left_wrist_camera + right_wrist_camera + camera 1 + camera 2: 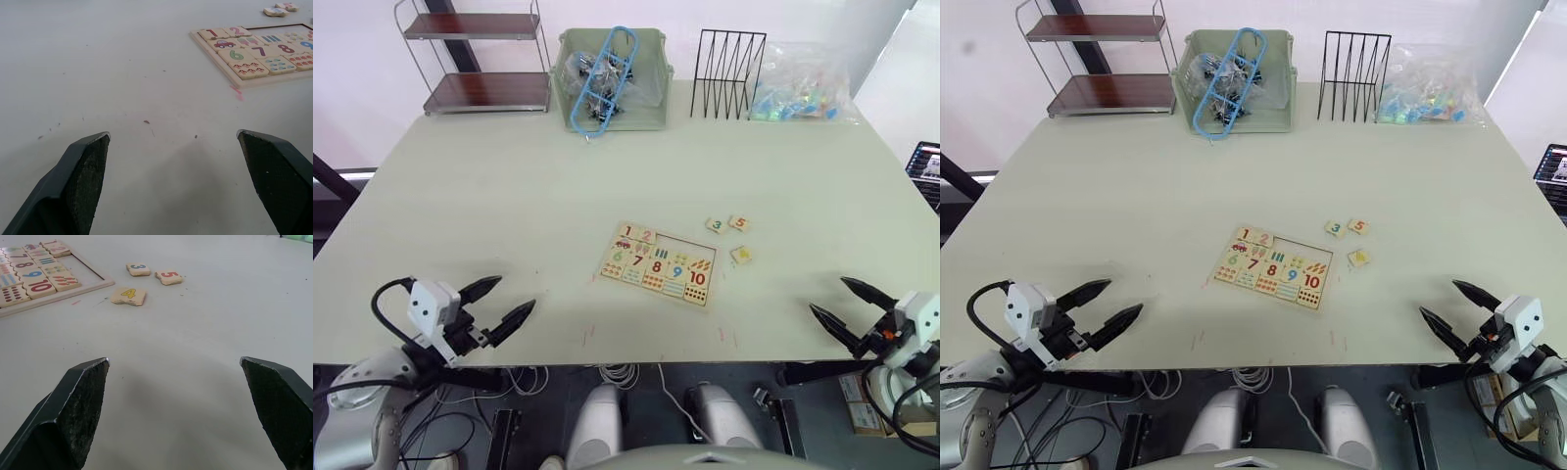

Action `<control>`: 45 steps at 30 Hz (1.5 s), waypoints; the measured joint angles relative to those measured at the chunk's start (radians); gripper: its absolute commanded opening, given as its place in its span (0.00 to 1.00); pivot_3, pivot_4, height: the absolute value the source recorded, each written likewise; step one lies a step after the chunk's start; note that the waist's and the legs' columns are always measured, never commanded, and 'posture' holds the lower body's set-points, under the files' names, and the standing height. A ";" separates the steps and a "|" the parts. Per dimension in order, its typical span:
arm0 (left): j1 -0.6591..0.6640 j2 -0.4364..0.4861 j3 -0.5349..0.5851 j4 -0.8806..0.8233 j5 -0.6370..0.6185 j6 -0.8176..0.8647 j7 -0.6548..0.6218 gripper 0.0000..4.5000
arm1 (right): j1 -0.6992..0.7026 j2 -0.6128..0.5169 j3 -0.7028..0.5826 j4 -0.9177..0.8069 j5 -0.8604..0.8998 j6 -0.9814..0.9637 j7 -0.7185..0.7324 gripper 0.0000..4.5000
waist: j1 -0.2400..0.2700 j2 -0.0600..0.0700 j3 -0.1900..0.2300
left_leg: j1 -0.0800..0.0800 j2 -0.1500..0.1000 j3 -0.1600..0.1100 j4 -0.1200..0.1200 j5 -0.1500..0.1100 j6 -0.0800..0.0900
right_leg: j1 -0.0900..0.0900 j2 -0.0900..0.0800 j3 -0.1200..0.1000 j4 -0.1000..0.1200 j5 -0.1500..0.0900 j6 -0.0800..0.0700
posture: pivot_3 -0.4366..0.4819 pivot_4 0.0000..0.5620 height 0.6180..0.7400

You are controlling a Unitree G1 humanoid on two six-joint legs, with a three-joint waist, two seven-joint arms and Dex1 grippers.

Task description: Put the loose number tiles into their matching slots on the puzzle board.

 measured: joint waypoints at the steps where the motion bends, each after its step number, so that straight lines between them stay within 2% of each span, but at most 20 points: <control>1: -0.001 0.000 0.000 0.002 0.000 -0.001 -0.001 0.98 | 0.000 0.001 0.000 0.000 0.000 0.000 0.000 1.00 | 0.000 0.000 0.000 | 0.000 0.000 0.000 0.000 0.000 0.000 | 0.000 0.000 0.000 0.000 0.000 0.000 | 0.48 0.27 1.00; 23: -0.051 0.012 -0.043 0.055 0.011 -0.058 -0.032 0.98 | -0.026 0.004 0.004 0.000 0.001 0.002 0.009 1.00 | 0.000 0.000 0.000 | 0.000 0.000 0.000 0.000 0.000 0.000 | 0.000 0.000 0.000 0.000 0.000 0.000 | 0.48 0.27 1.00; 30: -0.073 0.043 -0.077 0.039 -0.044 -0.010 -0.095 0.98 | -0.037 0.016 0.007 -0.054 0.060 0.093 0.000 1.00 | 0.000 0.000 0.000 | 0.000 0.000 0.000 0.000 0.000 0.000 | -0.001 0.000 0.000 0.000 0.001 -0.001 | 0.48 0.27 1.00; 35: -0.150 0.081 -0.090 0.023 -0.086 0.022 -0.149 0.98 | -0.128 0.015 0.045 -0.121 0.064 0.182 -0.036 1.00 | -0.002 0.001 0.001 | 0.000 0.001 0.001 0.000 0.000 0.000 | -0.001 0.000 0.000 0.000 0.001 -0.001 | 0.48 0.27 1.00; 45: -0.227 0.083 -0.142 0.012 -0.125 0.052 -0.217 0.98 | -0.354 -0.042 0.189 -0.148 0.008 0.346 -0.070 1.00 | -0.001 0.001 0.001 | -0.001 0.000 0.000 0.000 0.000 0.000 | -0.001 0.001 0.000 0.000 0.001 -0.001 | 0.48 0.27 1.00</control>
